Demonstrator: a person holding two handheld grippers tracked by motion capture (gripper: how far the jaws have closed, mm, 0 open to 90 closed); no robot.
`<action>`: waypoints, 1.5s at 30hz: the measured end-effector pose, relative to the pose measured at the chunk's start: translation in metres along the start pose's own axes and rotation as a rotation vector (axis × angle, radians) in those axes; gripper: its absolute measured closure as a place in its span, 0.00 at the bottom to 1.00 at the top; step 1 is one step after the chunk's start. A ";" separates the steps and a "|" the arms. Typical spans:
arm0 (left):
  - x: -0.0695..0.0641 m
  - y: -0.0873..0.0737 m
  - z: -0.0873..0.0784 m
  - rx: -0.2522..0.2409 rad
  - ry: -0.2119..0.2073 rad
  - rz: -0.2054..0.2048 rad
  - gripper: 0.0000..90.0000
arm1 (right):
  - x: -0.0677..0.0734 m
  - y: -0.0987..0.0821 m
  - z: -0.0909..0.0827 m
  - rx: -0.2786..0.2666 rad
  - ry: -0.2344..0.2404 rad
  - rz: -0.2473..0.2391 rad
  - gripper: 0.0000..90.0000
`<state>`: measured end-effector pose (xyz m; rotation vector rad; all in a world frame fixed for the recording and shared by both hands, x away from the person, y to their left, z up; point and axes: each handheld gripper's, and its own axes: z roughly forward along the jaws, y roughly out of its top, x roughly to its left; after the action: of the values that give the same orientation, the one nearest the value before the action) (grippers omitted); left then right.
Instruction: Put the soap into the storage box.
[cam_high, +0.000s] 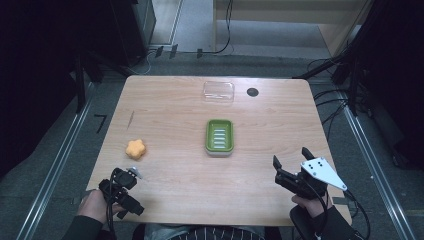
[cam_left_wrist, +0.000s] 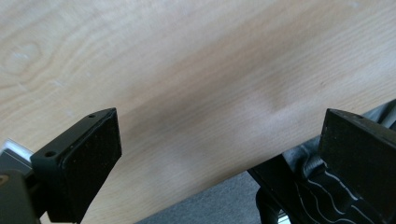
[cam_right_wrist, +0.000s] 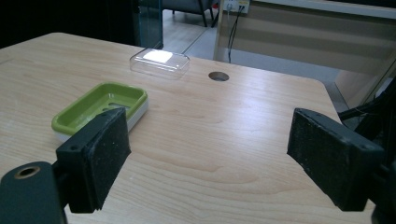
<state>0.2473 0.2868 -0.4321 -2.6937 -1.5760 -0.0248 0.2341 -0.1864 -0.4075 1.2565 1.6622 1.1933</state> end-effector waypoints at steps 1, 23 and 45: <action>0.001 0.001 -0.001 -0.001 0.000 0.000 0.00 | 0.000 0.000 0.000 -0.001 0.000 0.004 0.15; 0.041 0.026 -0.008 -0.077 -0.014 -0.072 0.00 | 0.004 0.002 0.000 -0.002 0.005 -0.006 0.15; 0.064 0.062 -0.013 -0.133 -0.003 -0.080 0.00 | 0.003 0.001 -0.003 -0.001 -0.004 -0.008 0.15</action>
<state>0.3323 0.3120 -0.4183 -2.7262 -1.7418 -0.1308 0.2311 -0.1844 -0.4061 1.2496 1.6626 1.1853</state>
